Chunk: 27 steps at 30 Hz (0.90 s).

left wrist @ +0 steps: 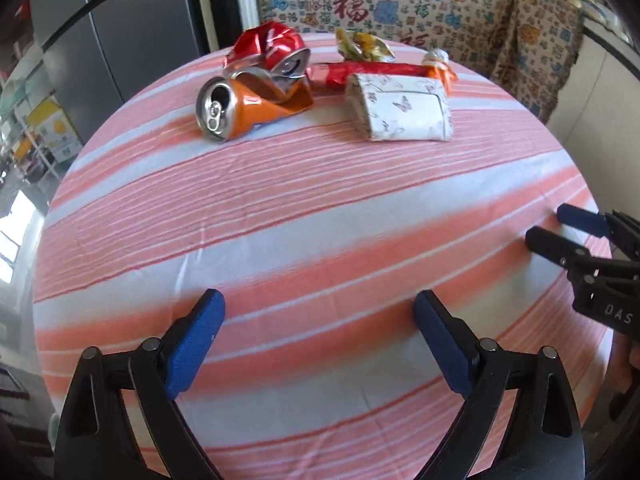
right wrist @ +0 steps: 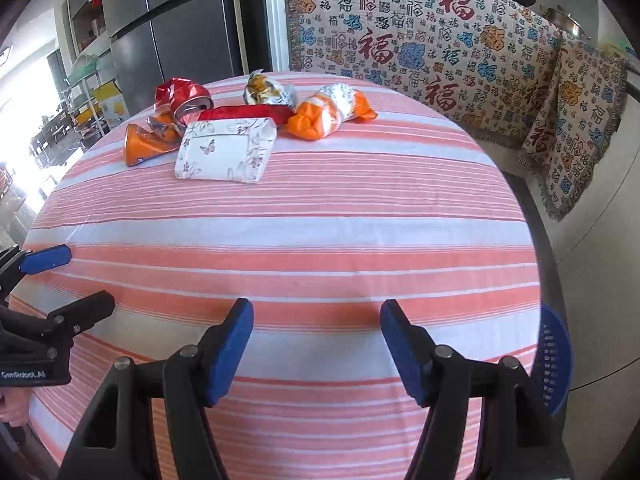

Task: Collect trash
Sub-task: 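Move both open tools back over the table toward the orange can, then grasp the crushed orange can with the left tool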

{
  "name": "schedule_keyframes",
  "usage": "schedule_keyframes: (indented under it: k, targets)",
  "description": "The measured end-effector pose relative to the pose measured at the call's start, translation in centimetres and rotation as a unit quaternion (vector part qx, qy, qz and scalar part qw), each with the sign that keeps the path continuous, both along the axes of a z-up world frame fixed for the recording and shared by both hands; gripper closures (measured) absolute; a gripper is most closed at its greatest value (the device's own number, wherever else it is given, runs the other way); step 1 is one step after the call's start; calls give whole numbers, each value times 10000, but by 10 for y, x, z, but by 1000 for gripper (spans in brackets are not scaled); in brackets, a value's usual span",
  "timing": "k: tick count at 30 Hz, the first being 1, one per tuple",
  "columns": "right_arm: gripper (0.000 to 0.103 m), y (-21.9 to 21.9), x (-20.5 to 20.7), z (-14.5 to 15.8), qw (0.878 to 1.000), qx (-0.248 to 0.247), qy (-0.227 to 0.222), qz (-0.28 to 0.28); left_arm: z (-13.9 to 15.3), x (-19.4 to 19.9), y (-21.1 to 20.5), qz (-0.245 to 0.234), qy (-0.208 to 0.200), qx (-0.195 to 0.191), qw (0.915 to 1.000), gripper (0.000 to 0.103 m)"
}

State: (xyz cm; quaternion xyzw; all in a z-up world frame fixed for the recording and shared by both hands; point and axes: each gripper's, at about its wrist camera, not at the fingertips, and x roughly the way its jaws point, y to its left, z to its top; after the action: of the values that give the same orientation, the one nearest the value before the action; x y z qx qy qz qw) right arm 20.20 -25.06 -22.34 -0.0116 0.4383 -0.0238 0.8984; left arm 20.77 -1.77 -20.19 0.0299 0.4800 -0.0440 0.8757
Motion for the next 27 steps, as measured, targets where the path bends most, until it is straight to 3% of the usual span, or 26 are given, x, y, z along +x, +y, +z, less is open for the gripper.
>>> schedule_keyframes:
  k: [6, 11, 20, 27]
  targets:
    - [35, 32, 17, -5, 9999, -123, -11, 41, -2, 25, 22, -143, 66, 69, 9999, 0]
    - [25, 37, 25, -8, 9998, -119, -89, -128, -1, 40, 35, -410, 160, 71, 9990, 0]
    - [24, 37, 26, -8, 9998, -112, -81, -150, -1, 80, 71, -649, -15, -5, 9979, 0]
    - [24, 38, 27, -8, 9998, -141, -80, -154, -1, 114, 68, -689, -114, -46, 9975, 0]
